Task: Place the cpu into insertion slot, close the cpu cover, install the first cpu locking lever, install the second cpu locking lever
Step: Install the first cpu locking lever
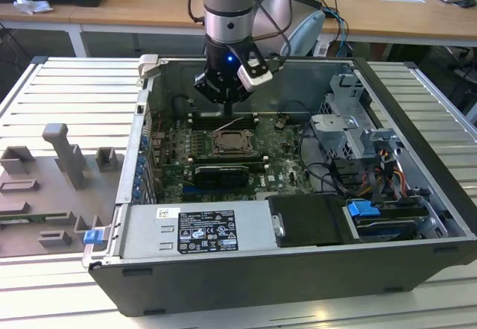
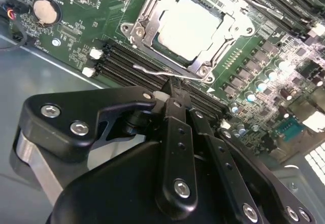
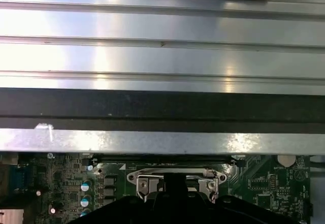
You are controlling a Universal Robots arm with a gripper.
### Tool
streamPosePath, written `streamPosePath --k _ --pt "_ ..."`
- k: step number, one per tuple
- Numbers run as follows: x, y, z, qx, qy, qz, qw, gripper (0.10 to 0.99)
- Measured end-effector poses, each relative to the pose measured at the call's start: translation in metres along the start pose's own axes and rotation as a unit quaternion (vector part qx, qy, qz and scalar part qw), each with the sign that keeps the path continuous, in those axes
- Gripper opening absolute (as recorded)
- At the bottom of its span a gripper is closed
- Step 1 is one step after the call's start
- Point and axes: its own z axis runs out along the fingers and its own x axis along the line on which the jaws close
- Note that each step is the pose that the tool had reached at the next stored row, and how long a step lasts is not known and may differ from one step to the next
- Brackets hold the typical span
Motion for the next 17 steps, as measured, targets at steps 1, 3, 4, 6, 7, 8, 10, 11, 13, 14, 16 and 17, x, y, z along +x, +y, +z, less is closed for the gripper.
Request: streamPosePath --k 1,3,4,6,7,8,10,11,13,14,16,17 --pt "-0.0002 -0.0001 0.0019 -0.0001 0.0000 -0.001 1.0000 0.106" --pt "-0.0001 -0.0002 0.0059 -0.0005 0.0004 -0.010 0.9999 0.106" --pt "-0.0001 -0.0002 0.0070 -0.0007 0.0006 -0.015 0.9999 0.106" --pt "-0.0009 -0.0003 0.0088 -0.0011 0.0008 -0.020 0.9998 0.106" --pt "-0.0021 -0.0005 0.0093 -0.0036 0.0009 -0.020 0.9998 0.106" --pt "-0.0038 -0.0004 0.0102 -0.0086 0.0006 -0.020 0.9998 0.106" --pt "-0.0059 -0.0005 0.0122 -0.0105 0.0005 -0.020 0.9997 0.106" --pt "-0.0066 -0.0006 0.0134 -0.0106 0.0005 -0.020 0.9997 0.106" --pt "-0.0088 -0.0005 0.0159 -0.0110 0.0005 -0.020 0.9997 0.106" --pt "-0.0092 -0.0005 0.0164 -0.0111 0.0005 -0.020 0.9997 0.106" --pt "-0.0101 -0.0002 0.0180 -0.0120 0.0006 -0.021 0.9997 0.106" --pt "-0.0104 -0.0002 0.0183 -0.0127 0.0006 -0.021 0.9997 0.106"
